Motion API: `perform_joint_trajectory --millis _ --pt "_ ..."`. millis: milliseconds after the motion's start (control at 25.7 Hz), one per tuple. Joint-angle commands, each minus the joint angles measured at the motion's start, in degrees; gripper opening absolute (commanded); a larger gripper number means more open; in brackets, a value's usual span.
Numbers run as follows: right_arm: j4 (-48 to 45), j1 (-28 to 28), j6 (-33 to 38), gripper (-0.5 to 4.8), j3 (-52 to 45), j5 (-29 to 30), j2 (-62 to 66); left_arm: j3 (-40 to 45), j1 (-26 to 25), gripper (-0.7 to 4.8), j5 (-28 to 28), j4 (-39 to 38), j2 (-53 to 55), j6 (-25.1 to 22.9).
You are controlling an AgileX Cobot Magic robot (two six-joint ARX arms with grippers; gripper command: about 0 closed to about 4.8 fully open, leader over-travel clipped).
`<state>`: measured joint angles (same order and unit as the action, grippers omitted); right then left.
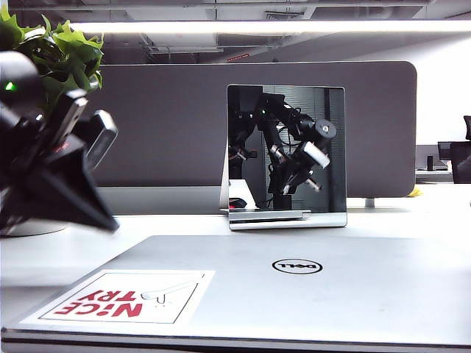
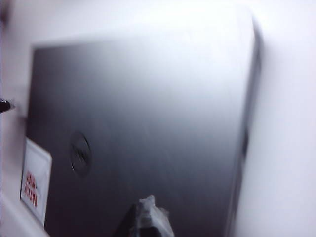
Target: Close the laptop lid.
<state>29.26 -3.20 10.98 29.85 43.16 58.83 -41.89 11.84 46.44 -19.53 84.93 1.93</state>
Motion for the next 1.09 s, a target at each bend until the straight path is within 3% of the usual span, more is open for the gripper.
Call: perform_joint_trajectory --millis 39,194,272,311,428,777,1088 --pt "-5.6 0.0 2.2 -0.04 4.3 -7.2 -0.3 -4.8 -0.1 -0.05 -3.8 1.9 -0.7 2.4" --pt "-5.5 0.0 2.6 -0.04 12.1 -21.0 -0.6 -10.7 -0.1 -0.05 -16.8 2.6 -3.9 2.8" --pt "-4.9 0.0 2.5 -0.04 16.6 -27.3 -1.0 -13.1 0.1 -0.05 -27.6 3.4 -6.8 2.8" --pt "-5.0 0.1 2.3 -0.04 20.4 -32.9 -1.9 -14.8 0.2 -0.05 -38.3 4.6 -10.2 1.8" --pt "-7.0 0.2 1.0 -0.04 24.2 -38.7 -4.3 -15.2 0.2 -0.05 -48.1 8.3 -16.2 -0.9" --pt "-24.6 0.0 1.0 -0.04 25.2 -39.5 -8.6 -15.2 0.1 -0.03 -52.5 13.4 -26.6 -1.1" --pt "-25.8 0.0 1.0 -0.04 25.1 -39.4 -8.8 -15.2 0.1 -0.03 -52.4 13.2 -27.6 -1.1"
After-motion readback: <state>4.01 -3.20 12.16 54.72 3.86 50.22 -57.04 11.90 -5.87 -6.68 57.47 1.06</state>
